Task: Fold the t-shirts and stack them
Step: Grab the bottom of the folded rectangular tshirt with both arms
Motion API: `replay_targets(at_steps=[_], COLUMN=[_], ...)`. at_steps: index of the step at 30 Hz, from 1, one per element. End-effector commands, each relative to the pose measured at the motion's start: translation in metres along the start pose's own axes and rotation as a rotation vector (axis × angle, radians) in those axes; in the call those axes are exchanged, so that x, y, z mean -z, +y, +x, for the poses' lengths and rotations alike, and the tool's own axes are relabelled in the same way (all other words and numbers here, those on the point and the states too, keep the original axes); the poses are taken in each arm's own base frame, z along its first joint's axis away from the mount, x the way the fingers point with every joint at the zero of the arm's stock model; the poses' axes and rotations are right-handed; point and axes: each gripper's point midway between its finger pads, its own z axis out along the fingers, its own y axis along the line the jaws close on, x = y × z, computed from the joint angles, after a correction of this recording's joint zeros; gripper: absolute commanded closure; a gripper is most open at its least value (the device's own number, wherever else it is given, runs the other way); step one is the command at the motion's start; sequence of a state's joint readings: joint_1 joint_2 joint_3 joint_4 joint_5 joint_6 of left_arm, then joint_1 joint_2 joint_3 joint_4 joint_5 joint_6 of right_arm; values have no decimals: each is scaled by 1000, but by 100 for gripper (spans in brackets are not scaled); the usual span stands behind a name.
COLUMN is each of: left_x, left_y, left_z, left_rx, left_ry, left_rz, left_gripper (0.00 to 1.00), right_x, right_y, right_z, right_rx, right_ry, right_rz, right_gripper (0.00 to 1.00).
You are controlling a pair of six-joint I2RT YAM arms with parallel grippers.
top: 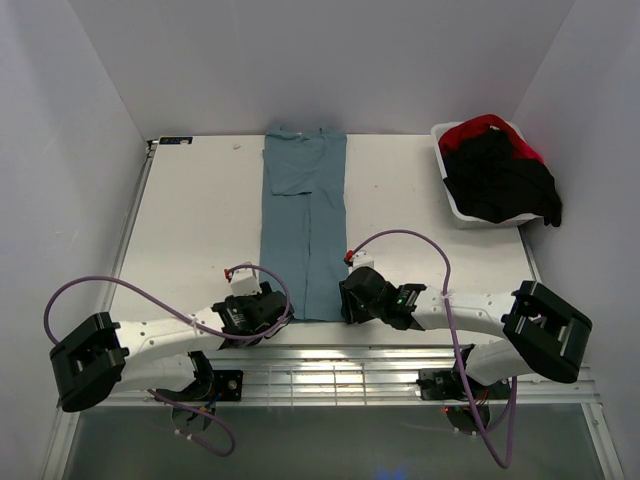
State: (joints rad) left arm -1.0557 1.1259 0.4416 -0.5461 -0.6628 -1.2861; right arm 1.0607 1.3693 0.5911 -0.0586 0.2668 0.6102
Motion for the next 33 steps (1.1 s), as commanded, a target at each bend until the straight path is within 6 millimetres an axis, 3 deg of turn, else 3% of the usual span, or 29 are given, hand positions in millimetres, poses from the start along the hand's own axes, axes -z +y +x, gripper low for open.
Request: replay_targets(at_steps=[1,7,14,23,27,31,33], left_x=[-1,7,16,1,-1,-3,-4], left_y=[13,8,11,26,27,29,29], left_z=[41,33,19,39,38,38,39], left_rx=[0,9,42,12,7,2,-1], left_ry=[168,165,123,154,143,139,142], left_rz=[-1,23,56,-25,-38,-55,-63], left_gripper=[32,38,37,38,47,48,55], right_x=[-1,-6,-10,-12,-10,-9,-8], right_y=[0,1,3,5,3,3,2], right_z=[1,5,8,10,11,12,13], right_rx=[-4,-1,1,6,6,1,3], right_ry=[-1,19,35,47,53,50,53], right_rz=[9,7,2,-4,2,1,4], right_gripper=[57,57,57,57,57,58,65])
